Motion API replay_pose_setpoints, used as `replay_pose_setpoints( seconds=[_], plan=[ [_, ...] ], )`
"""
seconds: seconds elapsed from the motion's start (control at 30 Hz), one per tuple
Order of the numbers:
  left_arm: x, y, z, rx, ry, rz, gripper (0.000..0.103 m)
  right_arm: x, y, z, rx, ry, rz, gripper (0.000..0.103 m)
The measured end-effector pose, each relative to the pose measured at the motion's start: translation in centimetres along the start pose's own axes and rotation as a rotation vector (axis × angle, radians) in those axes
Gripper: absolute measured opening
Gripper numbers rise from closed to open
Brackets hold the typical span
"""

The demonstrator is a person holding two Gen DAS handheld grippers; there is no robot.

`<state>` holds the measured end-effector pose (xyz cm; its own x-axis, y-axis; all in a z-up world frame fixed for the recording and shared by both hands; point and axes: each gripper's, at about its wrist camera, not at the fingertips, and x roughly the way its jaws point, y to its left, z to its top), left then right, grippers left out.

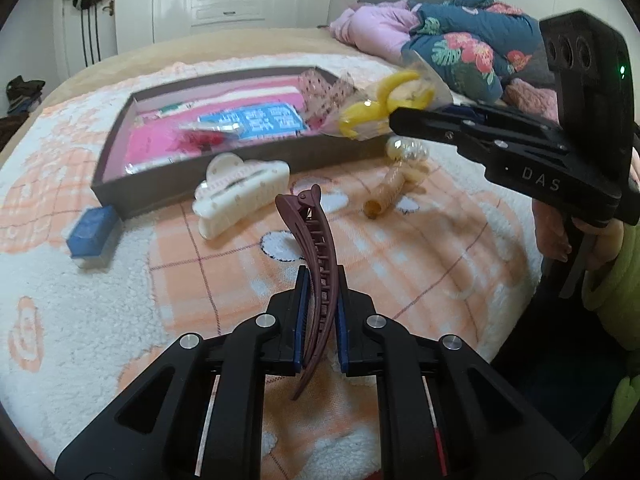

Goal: Organize jewelry
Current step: 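Grasp the maroon hair clip with the left tool while the right tool grasps the yellow bag, then lower the maroon clip into the box with the left tool while the right tool lowers the yellow bag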

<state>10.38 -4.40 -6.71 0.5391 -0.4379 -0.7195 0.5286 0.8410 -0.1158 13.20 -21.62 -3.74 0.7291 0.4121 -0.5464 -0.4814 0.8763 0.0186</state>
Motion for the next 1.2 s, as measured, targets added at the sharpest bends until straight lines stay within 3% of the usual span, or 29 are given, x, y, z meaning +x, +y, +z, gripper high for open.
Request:
replay_pose_setpoints(
  seconds=[0.8, 1.2],
  plan=[
    [-2.7, 3.8, 6.8, -0.125, -0.193, 0.078, 0.006, -2.2, -3.8, 1.1, 0.134, -0.097, -0.088, 0.025],
    [-1.4, 5.2, 10.2, -0.149, -0.225, 0.096, 0.006, -2.1, -5.2, 1.3, 0.169, -0.105, -0.142, 0.026]
  ],
)
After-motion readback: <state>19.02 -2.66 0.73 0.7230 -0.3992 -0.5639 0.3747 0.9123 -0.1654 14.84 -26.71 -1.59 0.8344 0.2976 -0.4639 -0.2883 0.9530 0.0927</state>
